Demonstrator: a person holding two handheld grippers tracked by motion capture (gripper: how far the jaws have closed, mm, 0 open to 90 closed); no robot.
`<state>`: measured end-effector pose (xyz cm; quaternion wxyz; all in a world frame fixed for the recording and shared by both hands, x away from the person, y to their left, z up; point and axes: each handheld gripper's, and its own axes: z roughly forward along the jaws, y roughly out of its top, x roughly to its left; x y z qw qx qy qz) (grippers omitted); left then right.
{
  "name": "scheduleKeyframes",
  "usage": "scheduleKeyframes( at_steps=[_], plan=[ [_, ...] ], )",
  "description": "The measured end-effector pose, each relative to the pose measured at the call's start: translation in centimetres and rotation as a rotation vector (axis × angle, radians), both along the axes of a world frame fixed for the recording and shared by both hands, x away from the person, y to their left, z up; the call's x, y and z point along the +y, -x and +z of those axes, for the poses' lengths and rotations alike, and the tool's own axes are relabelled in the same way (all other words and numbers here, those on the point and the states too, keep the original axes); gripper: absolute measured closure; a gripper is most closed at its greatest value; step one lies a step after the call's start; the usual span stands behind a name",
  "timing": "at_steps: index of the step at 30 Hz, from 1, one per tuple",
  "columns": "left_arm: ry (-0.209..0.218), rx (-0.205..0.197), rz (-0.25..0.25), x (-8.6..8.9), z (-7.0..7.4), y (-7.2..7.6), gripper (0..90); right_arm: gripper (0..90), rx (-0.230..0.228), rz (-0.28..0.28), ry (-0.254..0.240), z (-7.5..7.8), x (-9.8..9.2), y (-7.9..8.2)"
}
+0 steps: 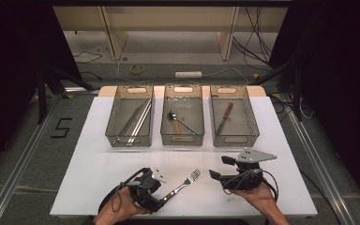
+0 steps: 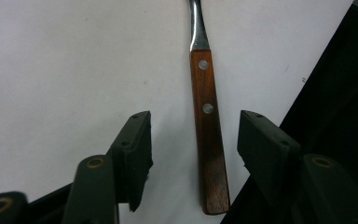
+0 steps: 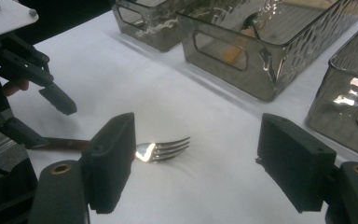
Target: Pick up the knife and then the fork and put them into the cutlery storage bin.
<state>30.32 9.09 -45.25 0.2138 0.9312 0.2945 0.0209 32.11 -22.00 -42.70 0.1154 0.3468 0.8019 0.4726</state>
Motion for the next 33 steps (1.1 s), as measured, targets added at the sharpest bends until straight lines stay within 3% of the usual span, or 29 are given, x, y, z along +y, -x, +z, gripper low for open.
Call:
scheduleKeyframes(
  at_steps=[11, 18, 33],
  plan=[
    [-0.053, 0.013, -0.043, -1.2, -0.7, 0.2, 60.0, 28.9, 0.009, 0.014, 0.011, -0.2, 0.3, 0.5],
    [-0.071, 0.021, -0.046, -1.5, -1.1, 0.1, 67.9, 28.9, 0.01, 0.021, 0.013, -0.3, 0.4, 0.5],
    [-0.095, 0.004, -0.057, -1.6, -1.2, 0.2, 72.6, 29.2, 0.01, 0.027, 0.016, -0.3, 0.5, 0.6]
  ],
)
